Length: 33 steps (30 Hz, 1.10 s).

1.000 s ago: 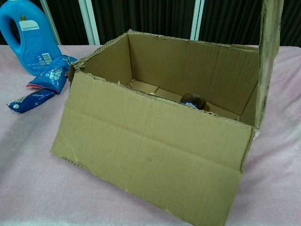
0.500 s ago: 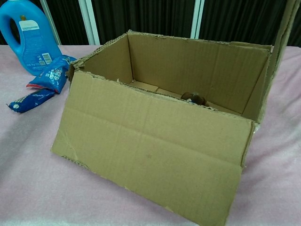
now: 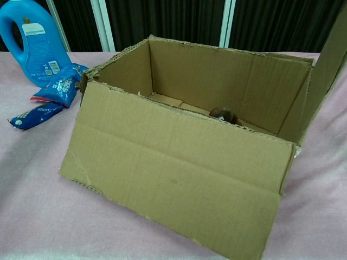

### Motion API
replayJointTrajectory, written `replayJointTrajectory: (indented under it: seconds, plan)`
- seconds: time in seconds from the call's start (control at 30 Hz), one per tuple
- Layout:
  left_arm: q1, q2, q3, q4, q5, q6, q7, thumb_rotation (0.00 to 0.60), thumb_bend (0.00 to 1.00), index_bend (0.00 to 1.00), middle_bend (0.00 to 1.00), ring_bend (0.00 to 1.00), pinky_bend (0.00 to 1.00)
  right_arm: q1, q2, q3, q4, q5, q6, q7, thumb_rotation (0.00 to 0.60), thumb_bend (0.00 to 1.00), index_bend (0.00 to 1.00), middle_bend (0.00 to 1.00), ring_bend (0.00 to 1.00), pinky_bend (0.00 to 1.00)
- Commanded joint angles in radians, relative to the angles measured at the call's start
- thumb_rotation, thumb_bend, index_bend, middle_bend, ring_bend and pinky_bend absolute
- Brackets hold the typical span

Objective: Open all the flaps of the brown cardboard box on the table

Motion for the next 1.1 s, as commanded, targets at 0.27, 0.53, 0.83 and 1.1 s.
replayJointTrajectory:
  seconds: [0.27, 0.53, 0.83, 1.1]
  plan:
    - [0.000, -0.005, 0.001, 0.003, 0.000, -0.003, 0.005, 0.600, 0.25, 0.00, 0.00, 0.00, 0.00, -0.120, 0.081, -0.023, 0.003, -0.084, 0.123, 0.098, 0.600, 0.39, 0.45, 0.34, 0.16, 0.24]
    - [0.000, -0.006, 0.003, 0.003, 0.002, -0.006, 0.006, 0.600, 0.25, 0.00, 0.00, 0.00, 0.00, -0.204, 0.105, -0.067, -0.010, -0.138, 0.167, 0.143, 0.600, 0.38, 0.45, 0.34, 0.16, 0.24]
    - [0.001, -0.003, 0.005, 0.002, 0.009, -0.002, 0.005, 0.600, 0.25, 0.00, 0.00, 0.00, 0.00, -0.287, 0.021, -0.132, 0.015, -0.170, 0.200, 0.123, 0.600, 0.38, 0.45, 0.34, 0.16, 0.24]
    - [0.008, 0.016, 0.011, -0.013, 0.031, 0.019, 0.018, 0.600, 0.25, 0.00, 0.00, 0.00, 0.00, -0.372, -0.139, -0.168, 0.089, -0.154, 0.328, 0.012, 0.600, 0.38, 0.33, 0.24, 0.12, 0.23]
